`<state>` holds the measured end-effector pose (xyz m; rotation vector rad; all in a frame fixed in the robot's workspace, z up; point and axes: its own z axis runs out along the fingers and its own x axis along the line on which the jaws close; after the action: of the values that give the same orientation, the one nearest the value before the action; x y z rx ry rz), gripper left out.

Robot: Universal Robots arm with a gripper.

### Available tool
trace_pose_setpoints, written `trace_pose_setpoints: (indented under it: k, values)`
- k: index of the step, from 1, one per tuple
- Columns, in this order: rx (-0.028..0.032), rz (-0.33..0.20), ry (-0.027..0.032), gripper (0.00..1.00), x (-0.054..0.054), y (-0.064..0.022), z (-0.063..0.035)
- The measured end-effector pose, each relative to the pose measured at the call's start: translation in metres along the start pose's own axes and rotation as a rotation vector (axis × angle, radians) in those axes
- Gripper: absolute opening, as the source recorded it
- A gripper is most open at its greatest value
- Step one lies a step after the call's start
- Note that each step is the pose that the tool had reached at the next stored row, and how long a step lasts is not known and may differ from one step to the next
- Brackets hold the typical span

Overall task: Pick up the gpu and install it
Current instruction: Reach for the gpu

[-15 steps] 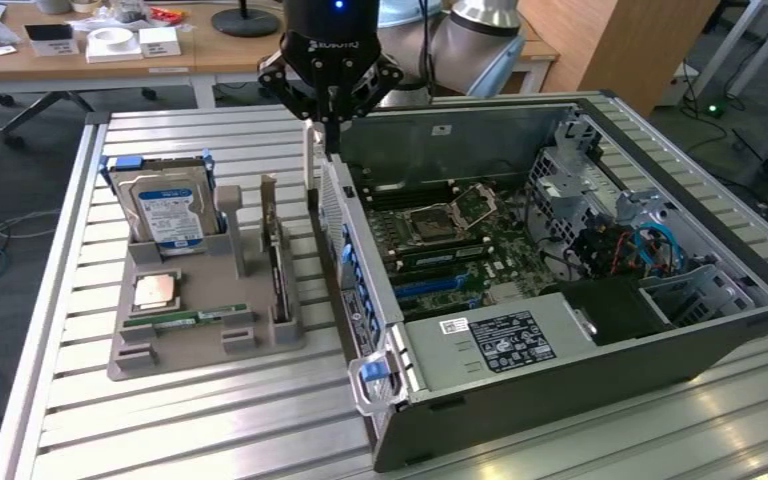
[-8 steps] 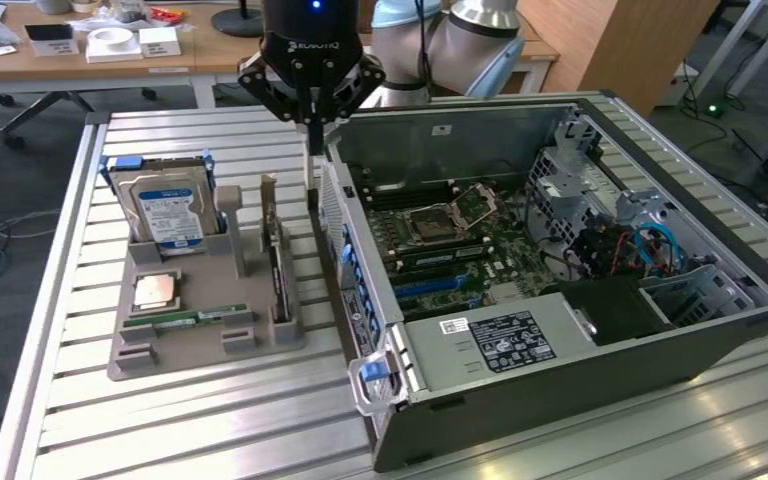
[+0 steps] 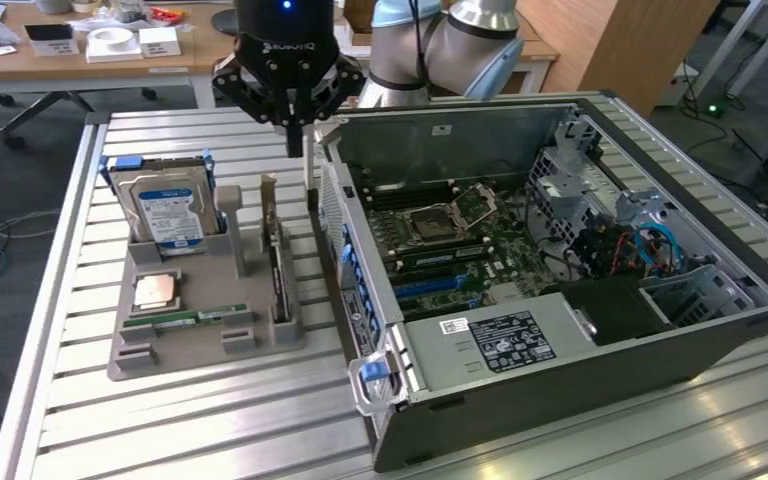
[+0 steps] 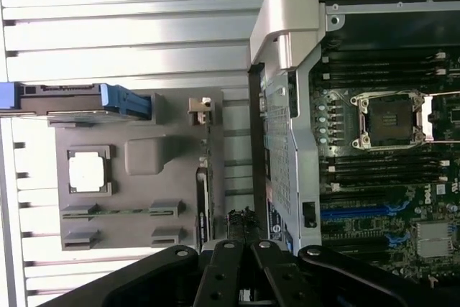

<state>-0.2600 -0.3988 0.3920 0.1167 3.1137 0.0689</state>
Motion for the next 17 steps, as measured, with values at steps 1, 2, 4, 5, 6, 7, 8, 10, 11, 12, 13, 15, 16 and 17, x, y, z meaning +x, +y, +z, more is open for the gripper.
trace_pose_setpoints:
  k: [1, 2, 4, 5, 6, 7, 8, 10, 11, 12, 13, 15, 16, 17]
  values:
    - [0.0, 0.0, 0.0, 0.11, 0.002, -0.0002, 0.0]
    - [-0.0001, 0.0, 0.0, 0.11, 0.0037, -0.0003, 0.0001]
    - [-0.0001, 0.0, 0.0, 0.11, 0.0057, -0.0004, 0.0001]
    - [0.0, 0.0, -0.0001, 0.11, 0.0057, -0.0004, 0.0001]
    - [-0.0001, 0.0, 0.0, 0.11, 0.0057, -0.0004, 0.0002]
    - [0.0, 0.0, 0.0, 0.11, 0.0058, -0.0005, 0.0001]
    - [0.0, 0.0, 0.0, 0.11, 0.0058, -0.0005, 0.0001]
    - [0.0, 0.0, 0.0, 0.11, 0.0058, -0.0005, 0.0001]
    - [0.0, 0.0, 0.0, 0.11, 0.0058, -0.0005, 0.0001]
    - [0.0, 0.0, 0.0001, 0.11, 0.0058, -0.0005, 0.0001]
    - [0.0001, 0.0, 0.0001, 0.11, 0.0058, -0.0005, 0.0002]
    - [0.0, 0.0, 0.0001, 0.11, 0.0061, -0.0005, 0.0007]
    - [-0.0002, 0.0, -0.0002, 0.11, 0.0066, -0.0006, 0.0009]
    - [-0.0001, 0.0, -0.0001, 0.11, 0.0071, -0.0008, 0.0008]
